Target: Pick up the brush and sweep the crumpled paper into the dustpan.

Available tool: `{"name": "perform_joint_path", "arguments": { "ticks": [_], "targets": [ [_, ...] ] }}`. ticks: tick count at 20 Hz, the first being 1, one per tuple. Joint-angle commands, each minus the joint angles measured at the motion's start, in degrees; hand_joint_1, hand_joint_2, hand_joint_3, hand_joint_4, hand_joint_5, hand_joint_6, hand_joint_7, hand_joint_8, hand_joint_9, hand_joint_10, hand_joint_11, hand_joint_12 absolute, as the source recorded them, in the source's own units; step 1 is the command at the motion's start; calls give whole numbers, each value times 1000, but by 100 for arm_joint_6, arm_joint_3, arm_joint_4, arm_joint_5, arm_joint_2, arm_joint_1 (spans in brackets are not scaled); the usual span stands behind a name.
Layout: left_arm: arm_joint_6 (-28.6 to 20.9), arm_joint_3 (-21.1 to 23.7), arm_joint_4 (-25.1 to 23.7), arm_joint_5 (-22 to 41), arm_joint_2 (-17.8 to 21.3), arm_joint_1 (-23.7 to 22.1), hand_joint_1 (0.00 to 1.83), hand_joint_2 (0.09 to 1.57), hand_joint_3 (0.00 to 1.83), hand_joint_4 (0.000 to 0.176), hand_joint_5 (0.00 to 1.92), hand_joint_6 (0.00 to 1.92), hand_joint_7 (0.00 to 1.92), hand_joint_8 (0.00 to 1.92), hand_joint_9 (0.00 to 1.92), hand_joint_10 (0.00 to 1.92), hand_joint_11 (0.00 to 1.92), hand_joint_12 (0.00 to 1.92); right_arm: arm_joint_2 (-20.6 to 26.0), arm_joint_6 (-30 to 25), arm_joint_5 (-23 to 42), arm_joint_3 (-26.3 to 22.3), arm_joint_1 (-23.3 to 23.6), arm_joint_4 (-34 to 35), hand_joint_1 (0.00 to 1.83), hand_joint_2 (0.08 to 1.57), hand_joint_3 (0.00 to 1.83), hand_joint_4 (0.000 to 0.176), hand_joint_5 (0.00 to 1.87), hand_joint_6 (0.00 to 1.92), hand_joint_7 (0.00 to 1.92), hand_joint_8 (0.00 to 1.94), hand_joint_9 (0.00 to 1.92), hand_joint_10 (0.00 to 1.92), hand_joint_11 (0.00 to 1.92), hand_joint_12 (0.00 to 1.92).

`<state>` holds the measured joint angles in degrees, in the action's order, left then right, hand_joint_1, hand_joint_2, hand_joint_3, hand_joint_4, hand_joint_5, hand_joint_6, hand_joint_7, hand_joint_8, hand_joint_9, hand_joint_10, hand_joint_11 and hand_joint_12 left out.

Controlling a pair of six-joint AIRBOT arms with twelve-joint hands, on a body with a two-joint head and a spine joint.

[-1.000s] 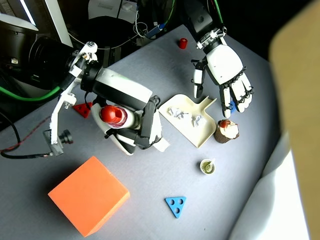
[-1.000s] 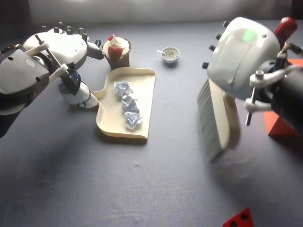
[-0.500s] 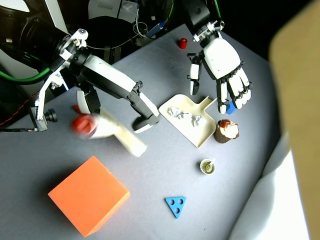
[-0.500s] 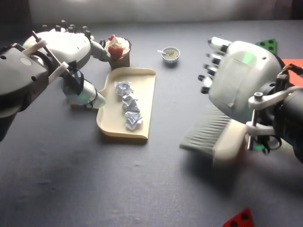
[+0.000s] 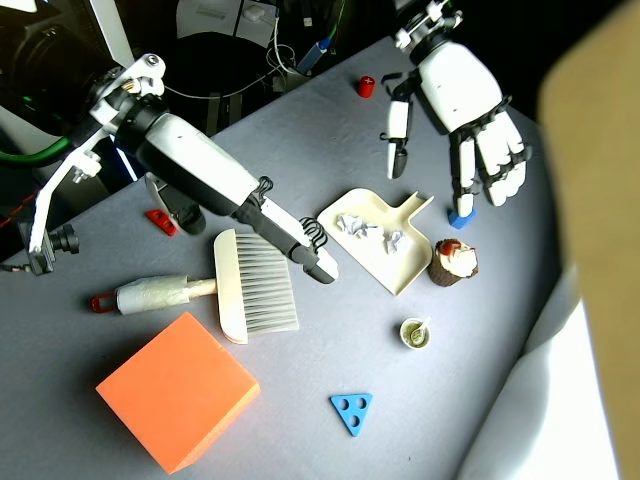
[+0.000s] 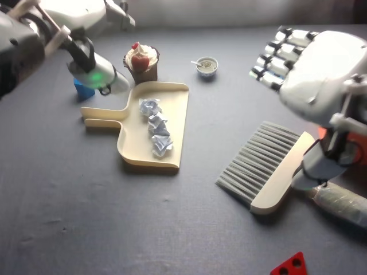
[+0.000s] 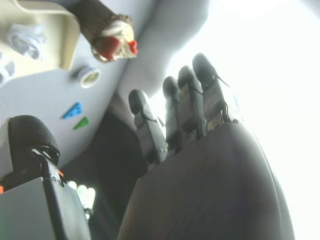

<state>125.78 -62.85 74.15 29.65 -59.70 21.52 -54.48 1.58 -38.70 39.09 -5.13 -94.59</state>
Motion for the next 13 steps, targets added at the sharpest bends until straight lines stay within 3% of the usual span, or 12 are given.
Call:
{"name": "perform_joint_path", "arguments": {
  "ticks": [1, 2, 3, 4, 5, 8, 10, 13],
  "targets": [
    [72, 5, -227, 196, 23, -116, 914, 939, 0, 124, 489, 6, 233, 4, 145, 3, 0, 379, 152, -262, 528, 5, 34, -608, 370, 650, 13, 0, 0, 0, 0, 0, 0, 0, 33, 26],
    [127, 6, -170, 147, 32, -187, 922, 936, 0, 120, 488, 5, 244, 8, 144, 2, 0, 378, 531, -1332, 1458, 88, -59, -1175, 370, 658, 15, 0, 0, 0, 0, 0, 0, 0, 33, 26],
    [130, 8, -161, 127, 34, -210, 919, 933, 0, 124, 488, 2, 239, 3, 147, 2, 0, 418, 683, -1947, 1863, 153, -114, -1571, 387, 656, 12, 0, 0, 0, 0, 0, 0, 0, 39, 28],
    [157, 11, -141, 87, 36, -262, 919, 933, 0, 124, 488, 2, 239, 3, 147, 2, 0, 418, 861, -3230, 2347, 283, -194, -2458, 387, 656, 12, 0, 0, 0, 0, 0, 0, 0, 39, 28],
    [198, 11, -113, 52, 28, -301, 889, 947, 2, 128, 466, 0, 226, 0, 139, 0, 0, 406, 1005, -4082, 2510, 383, -218, -2940, 394, 661, 11, 0, 0, 0, 0, 0, 0, 0, 39, 27],
    [301, 41, -23, 41, 17, -352, 867, 958, 1, 129, 458, 1, 232, 1, 150, 2, 0, 419, 1305, -5491, 2747, 479, -280, -3726, 399, 673, 12, 0, 0, 0, 0, 0, 1, 0, 45, 28],
    [314, 53, -12, 40, 23, -332, 905, 942, 0, 122, 466, 2, 249, 3, 167, 5, 0, 468, 1545, -7040, 2827, 421, -418, -5358, 379, 685, 14, 0, 4, 1, 13, 5, 29, 11, 65, 35],
    [328, 57, -48, 22, 68, -315, 915, 940, 0, 114, 460, 0, 241, 0, 174, 6, 0, 480, 1717, -7905, 2771, 413, -529, -5725, 362, 700, 17, 0, 0, 0, 5, 1, 36, 11, 74, 37]
  ]
}}
